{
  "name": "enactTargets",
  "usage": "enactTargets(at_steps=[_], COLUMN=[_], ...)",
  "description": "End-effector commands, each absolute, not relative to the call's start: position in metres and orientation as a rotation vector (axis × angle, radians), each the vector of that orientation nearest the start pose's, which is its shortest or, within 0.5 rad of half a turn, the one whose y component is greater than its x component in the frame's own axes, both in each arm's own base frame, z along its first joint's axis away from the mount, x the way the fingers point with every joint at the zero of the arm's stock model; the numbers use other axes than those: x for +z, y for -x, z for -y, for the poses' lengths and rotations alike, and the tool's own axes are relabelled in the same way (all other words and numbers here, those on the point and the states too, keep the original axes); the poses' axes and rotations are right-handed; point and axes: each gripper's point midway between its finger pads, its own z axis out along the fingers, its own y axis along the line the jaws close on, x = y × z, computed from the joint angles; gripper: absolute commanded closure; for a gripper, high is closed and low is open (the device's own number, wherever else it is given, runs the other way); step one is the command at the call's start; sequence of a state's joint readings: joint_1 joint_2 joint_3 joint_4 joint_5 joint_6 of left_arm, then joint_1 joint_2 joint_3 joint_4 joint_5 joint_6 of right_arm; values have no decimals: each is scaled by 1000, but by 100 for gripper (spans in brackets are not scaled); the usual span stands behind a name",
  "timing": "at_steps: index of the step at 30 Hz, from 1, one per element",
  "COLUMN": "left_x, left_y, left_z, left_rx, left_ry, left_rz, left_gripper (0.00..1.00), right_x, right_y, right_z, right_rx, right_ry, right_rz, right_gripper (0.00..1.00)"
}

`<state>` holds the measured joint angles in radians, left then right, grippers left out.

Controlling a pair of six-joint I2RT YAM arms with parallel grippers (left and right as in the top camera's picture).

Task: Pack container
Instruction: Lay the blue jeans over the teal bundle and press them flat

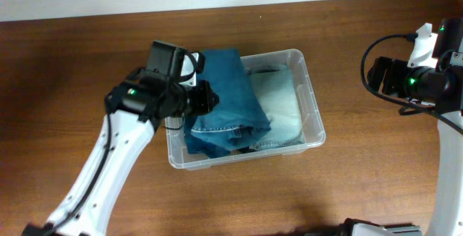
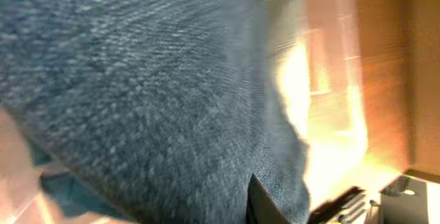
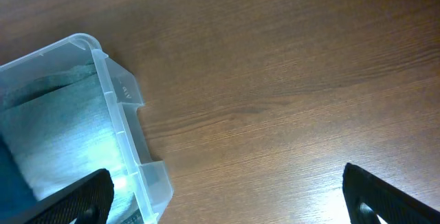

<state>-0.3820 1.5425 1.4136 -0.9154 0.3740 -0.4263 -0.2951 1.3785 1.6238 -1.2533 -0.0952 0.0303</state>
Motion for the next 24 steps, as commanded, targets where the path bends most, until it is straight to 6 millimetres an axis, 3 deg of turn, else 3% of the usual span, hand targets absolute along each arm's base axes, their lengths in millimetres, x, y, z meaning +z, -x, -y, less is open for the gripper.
enactTargets(at_steps=[1,3,6,11,13,17,21,24], left_x=[184,166,149,152,169,231,290,303], left_y=[-331,-325,-319,-326,-336,-365,-396,-410], left_z=[196,188,177,142,126,109,117,145], left_rx=[-659,-597,-492,-270,-208,-206,-289,-421], left_ry=[-84,-60,-55,-43,4,47,39,-32], left_rz=[-2777,-2862,-2933,-2923,-2873,-2678,-2461,-2379], left_gripper=[96,69,40,39,38,38,40,60], right_x=[281,281,281,281,281,281,281,281], right_y=[-314,-314,-314,-314,-314,-314,-314,-314], right_z=[79,79,79,79,79,79,79,79], right_rx=[37,37,37,37,37,37,37,37], right_ry=[-397,-397,-397,-397,-397,-397,-397,-398], right_rz=[-2548,-2548,-2548,-2548,-2548,-2548,-2547,-2547], right_gripper=[2,2,2,1,2,2,1,1])
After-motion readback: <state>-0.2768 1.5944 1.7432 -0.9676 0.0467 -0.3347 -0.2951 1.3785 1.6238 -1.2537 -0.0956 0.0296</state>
